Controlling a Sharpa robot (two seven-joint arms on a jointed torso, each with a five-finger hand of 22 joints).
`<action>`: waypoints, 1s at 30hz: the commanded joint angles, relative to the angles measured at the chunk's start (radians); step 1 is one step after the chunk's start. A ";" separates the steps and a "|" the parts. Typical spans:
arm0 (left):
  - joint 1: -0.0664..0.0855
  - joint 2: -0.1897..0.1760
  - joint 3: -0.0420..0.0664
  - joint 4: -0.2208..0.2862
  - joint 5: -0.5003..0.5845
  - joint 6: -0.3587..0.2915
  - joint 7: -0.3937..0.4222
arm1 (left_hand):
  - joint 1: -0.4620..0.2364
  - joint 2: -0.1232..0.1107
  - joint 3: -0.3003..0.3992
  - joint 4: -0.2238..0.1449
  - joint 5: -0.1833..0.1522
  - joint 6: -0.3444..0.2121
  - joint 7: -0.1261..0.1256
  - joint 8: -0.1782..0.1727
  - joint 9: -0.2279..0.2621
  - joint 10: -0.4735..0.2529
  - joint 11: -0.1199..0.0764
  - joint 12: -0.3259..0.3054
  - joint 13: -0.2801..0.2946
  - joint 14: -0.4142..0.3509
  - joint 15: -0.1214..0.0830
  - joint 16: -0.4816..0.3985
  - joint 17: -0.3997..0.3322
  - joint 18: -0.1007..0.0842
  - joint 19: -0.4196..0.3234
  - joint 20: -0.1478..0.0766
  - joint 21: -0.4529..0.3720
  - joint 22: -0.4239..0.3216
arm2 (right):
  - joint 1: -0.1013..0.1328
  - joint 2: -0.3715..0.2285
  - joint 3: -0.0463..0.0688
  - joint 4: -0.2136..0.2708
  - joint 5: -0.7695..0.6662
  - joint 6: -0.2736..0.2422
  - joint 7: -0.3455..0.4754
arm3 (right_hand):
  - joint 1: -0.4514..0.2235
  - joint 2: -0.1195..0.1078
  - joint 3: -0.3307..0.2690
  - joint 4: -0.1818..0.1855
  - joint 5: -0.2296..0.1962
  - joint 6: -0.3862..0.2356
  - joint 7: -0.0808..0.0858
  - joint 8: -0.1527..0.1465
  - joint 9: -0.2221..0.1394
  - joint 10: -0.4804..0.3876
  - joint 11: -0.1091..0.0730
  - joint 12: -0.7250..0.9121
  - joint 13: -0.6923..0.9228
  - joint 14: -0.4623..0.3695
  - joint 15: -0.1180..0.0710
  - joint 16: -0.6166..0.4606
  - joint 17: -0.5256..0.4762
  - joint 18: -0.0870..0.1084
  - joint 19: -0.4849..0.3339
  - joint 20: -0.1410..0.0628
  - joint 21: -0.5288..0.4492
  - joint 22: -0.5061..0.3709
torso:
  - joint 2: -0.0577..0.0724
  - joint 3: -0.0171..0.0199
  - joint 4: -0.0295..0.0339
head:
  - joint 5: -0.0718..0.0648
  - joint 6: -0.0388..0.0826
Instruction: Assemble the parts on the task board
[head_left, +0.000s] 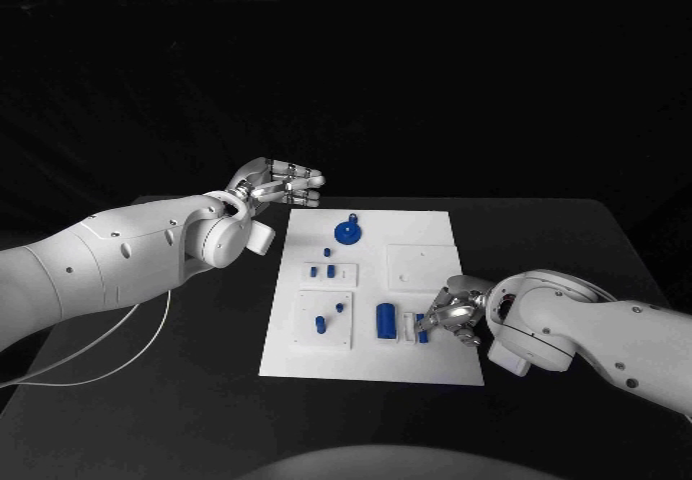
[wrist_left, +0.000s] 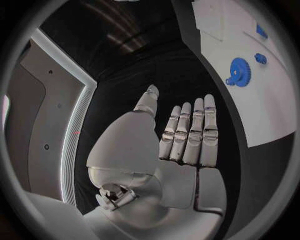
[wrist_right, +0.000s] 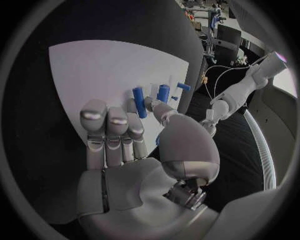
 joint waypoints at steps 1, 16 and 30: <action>0.000 0.002 0.001 0.002 0.001 0.017 0.004 | -0.005 0.004 -0.001 0.007 -0.003 -0.005 -0.001 0.003 0.001 -0.004 0.001 -0.001 -0.001 0.004 0.001 -0.003 0.001 -0.007 0.002 0.001 0.003 0.001 | -0.001 0.004 0.000 -0.002 0.001 0.009 -0.001 | 0.012 0.010 0.154 -0.156 -0.002 0.006 0.002 0.004 -0.001 0.001 -0.001 -0.004 0.007 0.003 -0.006 -0.007 -0.001 0.013 0.055 0.002 -0.007 0.001 | 0.000 0.0005 -0.0011 | 0.002 0.001; 0.000 0.001 0.000 0.001 0.001 0.019 0.000 | -0.005 0.002 -0.001 0.011 -0.004 -0.009 0.003 0.003 0.001 -0.007 0.002 -0.001 -0.001 0.003 0.001 -0.003 0.001 -0.007 0.002 0.001 0.003 0.001 | -0.001 0.011 0.000 -0.001 0.002 0.011 0.000 | 0.015 0.015 0.131 -0.152 -0.024 0.008 0.000 0.005 0.000 0.002 -0.002 -0.004 0.005 0.004 -0.006 -0.006 0.000 0.013 0.055 0.002 -0.008 0.002 | 0.000 0.0002 -0.0013 | 0.005 0.001; 0.000 0.001 0.000 0.001 0.001 0.021 -0.006 | -0.005 0.001 0.001 0.013 -0.004 -0.010 0.006 0.003 0.001 -0.009 0.003 -0.001 -0.001 0.003 0.002 -0.003 0.001 -0.007 0.002 0.001 0.003 0.001 | 0.000 0.019 0.000 -0.007 0.003 0.009 0.001 | 0.052 0.024 0.023 -0.094 -0.274 0.020 -0.032 0.004 0.020 0.008 -0.012 0.000 0.000 0.006 -0.011 -0.005 0.000 0.006 0.056 -0.002 -0.009 -0.003 | 0.000 -0.0004 -0.0010 | 0.012 -0.002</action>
